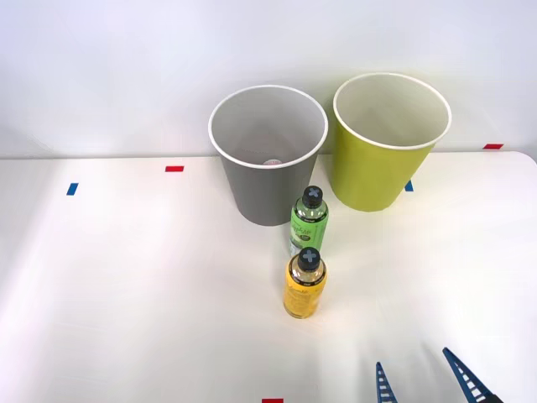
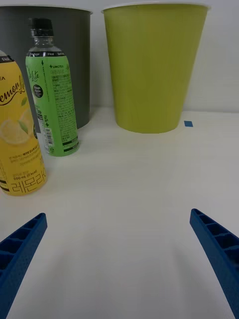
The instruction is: Put cans in the gray bin, plastic bottles in the light green bin
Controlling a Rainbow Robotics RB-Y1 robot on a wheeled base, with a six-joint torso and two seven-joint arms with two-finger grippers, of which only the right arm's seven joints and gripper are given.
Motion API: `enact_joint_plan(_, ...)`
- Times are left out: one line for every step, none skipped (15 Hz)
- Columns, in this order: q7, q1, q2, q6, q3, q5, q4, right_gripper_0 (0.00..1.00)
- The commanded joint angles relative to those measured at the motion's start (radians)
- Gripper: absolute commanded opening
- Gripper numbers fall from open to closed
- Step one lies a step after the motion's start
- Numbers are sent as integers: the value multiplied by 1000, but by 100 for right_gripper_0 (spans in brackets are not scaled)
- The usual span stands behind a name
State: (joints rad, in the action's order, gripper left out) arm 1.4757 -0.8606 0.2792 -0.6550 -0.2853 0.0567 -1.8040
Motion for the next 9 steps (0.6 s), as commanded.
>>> enact_joint_plan(0, 0, 0, 0, 0, 0, 0, 100)
enact_joint_plan(0, 0, 0, 0, 0, 0, 0, 100)
enact_joint_plan(0, 14, -2, 12, 3, 0, 41, 100)
enact_joint_plan(2, 11, 6, 0, 3, 11, 44, 100)
enact_joint_plan(5, 11, 25, -9, -5, 14, 28, 100)
enact_joint_plan(5, 9, 49, -9, -14, 12, 2, 100)
enact_joint_plan(5, 12, 80, -9, -29, 5, -18, 100)
enact_joint_plan(6, 26, 130, -9, -63, -20, -37, 100)
enact_joint_plan(8, 40, 172, -9, -91, -28, -52, 100)
